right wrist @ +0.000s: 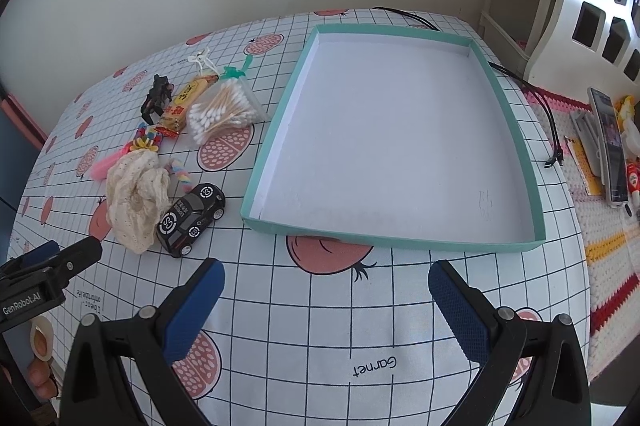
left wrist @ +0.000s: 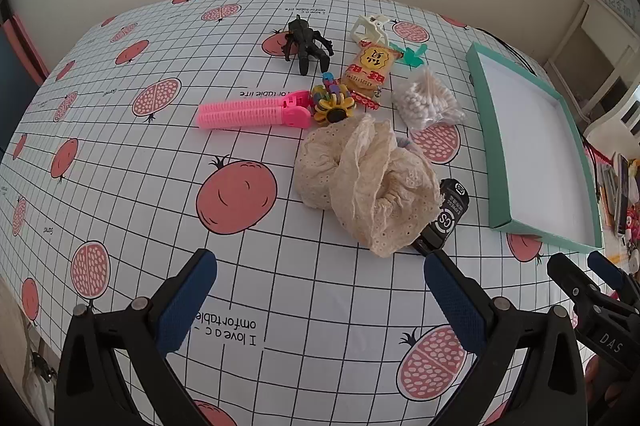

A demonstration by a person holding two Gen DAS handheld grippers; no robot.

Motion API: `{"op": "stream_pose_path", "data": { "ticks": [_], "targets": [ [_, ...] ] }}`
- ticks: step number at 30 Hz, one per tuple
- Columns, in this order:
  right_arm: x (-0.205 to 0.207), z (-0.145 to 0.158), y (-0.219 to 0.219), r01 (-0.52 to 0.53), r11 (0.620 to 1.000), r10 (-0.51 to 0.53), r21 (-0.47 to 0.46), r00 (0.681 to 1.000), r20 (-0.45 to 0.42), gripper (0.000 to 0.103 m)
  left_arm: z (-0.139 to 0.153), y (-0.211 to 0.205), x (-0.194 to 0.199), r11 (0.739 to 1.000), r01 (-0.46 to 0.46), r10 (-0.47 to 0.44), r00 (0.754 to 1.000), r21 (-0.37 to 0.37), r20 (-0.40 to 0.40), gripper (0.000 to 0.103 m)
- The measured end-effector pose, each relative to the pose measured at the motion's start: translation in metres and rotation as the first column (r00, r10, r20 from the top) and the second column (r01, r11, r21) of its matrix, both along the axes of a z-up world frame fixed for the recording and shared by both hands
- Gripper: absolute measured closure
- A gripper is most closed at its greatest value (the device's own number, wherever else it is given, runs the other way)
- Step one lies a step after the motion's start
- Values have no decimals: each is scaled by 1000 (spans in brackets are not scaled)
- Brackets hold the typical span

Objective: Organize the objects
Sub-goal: 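Move both grippers toward the cream lace cloth and black toy car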

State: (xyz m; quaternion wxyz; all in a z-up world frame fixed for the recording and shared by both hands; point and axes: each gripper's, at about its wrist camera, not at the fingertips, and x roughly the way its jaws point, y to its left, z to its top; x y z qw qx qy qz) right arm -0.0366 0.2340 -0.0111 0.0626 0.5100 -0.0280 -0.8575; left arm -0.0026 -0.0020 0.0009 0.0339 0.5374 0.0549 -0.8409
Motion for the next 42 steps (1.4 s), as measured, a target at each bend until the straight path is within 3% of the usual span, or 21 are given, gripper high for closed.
{"op": "stream_pose_path", "data": {
  "ticks": [12,17,24,28,32,42],
  "targets": [
    [-1,-2,-5,-16,1000,16,15,1000,6,0,0,-1,-2,1000,-7,7,1000,12,2,0],
    [-3,9,-9,-26,1000,25,-8,999,-42,0,4,-6,-6,999,-36,36,999,15,-9,0],
    [-11,25,-24,-52,997,47,-58,995,-82,0,14,-13,-18,994,-89,93,994,66,-52,0],
    [-17,28,-36,-80,994,75,-77,995,-70,0,22,-12,-26,993,-91,98,992,80,-82,0],
    [-19,26,-46,-96,992,93,-83,995,-43,0,25,-16,-33,984,-102,117,988,149,-96,0],
    [-26,28,-71,-117,988,117,-100,993,-10,0,30,-29,-56,990,-121,125,991,68,-50,0]
  ]
}}
